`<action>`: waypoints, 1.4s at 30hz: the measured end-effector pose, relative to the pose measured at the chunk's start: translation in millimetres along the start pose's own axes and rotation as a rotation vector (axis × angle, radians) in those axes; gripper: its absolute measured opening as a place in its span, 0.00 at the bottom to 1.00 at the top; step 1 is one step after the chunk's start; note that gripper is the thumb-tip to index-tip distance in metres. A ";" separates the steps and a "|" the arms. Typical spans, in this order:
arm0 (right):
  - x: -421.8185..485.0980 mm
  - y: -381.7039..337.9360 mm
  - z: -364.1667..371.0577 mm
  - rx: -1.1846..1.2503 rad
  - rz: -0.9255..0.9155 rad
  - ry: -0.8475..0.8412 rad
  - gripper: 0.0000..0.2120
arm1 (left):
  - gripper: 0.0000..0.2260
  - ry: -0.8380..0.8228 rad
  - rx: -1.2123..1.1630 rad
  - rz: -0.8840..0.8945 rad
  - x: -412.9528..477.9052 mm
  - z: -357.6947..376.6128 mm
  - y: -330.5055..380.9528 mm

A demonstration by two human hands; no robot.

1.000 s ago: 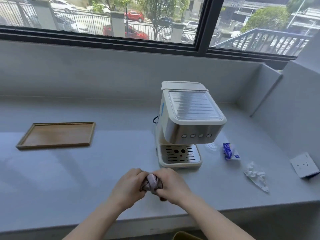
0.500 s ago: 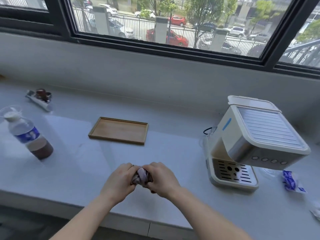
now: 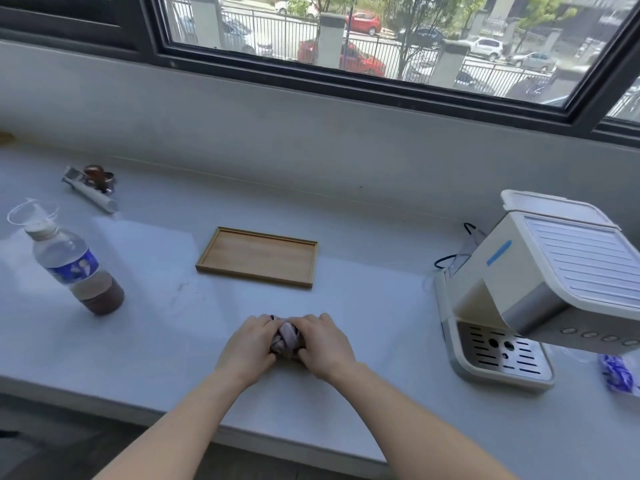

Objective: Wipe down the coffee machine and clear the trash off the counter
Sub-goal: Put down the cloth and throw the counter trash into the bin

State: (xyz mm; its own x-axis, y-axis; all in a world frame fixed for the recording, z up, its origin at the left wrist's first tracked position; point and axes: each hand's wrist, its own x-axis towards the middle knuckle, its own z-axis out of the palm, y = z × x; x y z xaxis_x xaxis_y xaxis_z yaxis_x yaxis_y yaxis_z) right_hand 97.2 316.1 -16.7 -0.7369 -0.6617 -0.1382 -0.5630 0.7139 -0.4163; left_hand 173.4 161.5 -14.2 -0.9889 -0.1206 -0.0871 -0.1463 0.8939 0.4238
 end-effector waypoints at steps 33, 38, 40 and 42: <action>-163.4 98.6 -67.7 -0.029 0.247 0.086 0.27 | 0.30 -0.012 0.261 0.149 -34.8 40.7 154.1; -220.0 142.9 -82.7 0.002 0.345 0.117 0.26 | 0.26 -0.024 0.243 0.253 -41.5 61.8 217.8; -243.3 162.1 -90.0 0.005 0.386 0.127 0.26 | 0.26 -0.025 0.232 0.287 -45.4 71.5 244.4; -268.0 182.0 -98.1 0.016 0.426 0.149 0.26 | 0.26 -0.031 0.228 0.320 -50.2 82.7 271.2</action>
State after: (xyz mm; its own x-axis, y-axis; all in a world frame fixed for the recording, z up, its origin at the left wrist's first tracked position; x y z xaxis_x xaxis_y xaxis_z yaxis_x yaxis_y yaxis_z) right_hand 155.5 645.9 32.7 -0.9481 -0.2689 -0.1699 -0.1932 0.9111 -0.3642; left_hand 185.6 445.6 30.6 -0.9817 0.1899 -0.0121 0.1824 0.9576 0.2229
